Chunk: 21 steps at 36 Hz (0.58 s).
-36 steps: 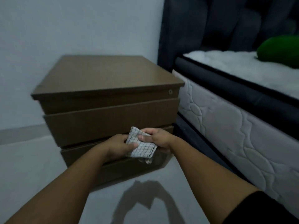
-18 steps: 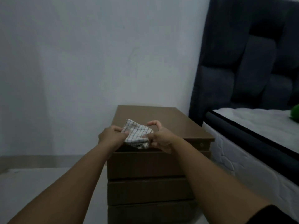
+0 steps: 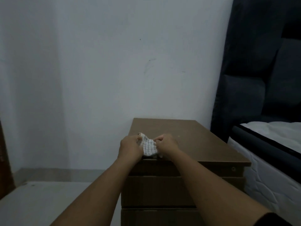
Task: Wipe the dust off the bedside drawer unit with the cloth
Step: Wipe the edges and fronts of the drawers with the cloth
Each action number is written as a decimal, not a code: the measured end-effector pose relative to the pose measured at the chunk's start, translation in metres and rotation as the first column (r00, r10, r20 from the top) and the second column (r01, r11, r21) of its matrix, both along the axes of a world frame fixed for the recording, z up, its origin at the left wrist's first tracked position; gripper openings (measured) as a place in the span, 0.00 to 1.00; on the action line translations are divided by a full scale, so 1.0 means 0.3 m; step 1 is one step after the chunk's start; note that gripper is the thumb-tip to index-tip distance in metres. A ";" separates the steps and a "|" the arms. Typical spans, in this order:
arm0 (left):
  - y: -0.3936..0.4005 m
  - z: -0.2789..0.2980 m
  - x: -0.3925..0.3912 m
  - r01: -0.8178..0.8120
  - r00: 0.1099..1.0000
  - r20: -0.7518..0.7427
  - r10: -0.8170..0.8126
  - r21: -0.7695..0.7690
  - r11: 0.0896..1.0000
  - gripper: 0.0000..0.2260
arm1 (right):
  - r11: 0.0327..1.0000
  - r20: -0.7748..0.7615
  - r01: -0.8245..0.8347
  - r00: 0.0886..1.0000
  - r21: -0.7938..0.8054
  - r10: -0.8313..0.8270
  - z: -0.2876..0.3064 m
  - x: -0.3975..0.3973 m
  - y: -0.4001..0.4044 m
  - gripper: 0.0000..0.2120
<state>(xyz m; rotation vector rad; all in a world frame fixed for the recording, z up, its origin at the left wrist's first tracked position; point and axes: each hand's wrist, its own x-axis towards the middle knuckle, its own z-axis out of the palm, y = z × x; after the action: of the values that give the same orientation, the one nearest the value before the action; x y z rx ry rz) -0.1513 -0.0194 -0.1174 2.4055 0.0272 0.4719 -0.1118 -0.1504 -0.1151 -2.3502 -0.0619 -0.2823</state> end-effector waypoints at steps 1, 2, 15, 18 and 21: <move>0.003 -0.008 0.011 0.011 1.000 0.013 -0.012 0.083 0.997 0.19 | 0.998 0.022 -0.027 0.999 -0.059 0.028 -0.006 0.005 0.005 0.15; 0.007 -0.019 0.024 0.025 1.000 0.013 -0.027 0.150 0.988 0.20 | 0.992 0.052 -0.057 0.997 -0.111 0.063 -0.014 0.006 0.013 0.16; 0.046 -0.104 0.126 0.184 0.976 -0.194 -0.102 0.471 0.863 0.23 | 0.837 -0.159 -0.348 0.938 -0.422 0.309 -0.097 0.064 0.039 0.22; 0.044 -0.112 0.120 0.162 0.984 -0.140 -0.111 0.439 0.884 0.20 | 0.825 -0.161 -0.384 0.923 -0.413 0.349 -0.098 0.079 0.022 0.21; 0.033 -0.115 0.116 0.155 0.986 -0.125 -0.110 0.450 0.879 0.19 | 0.825 -0.150 -0.404 0.915 -0.396 0.376 -0.113 0.085 0.004 0.21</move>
<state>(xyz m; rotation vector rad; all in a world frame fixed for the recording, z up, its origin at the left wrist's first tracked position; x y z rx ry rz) -0.1164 -0.0095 -0.1518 2.8706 -0.2322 0.3228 -0.0863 -0.1493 -0.1490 -2.6951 -0.6255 0.0190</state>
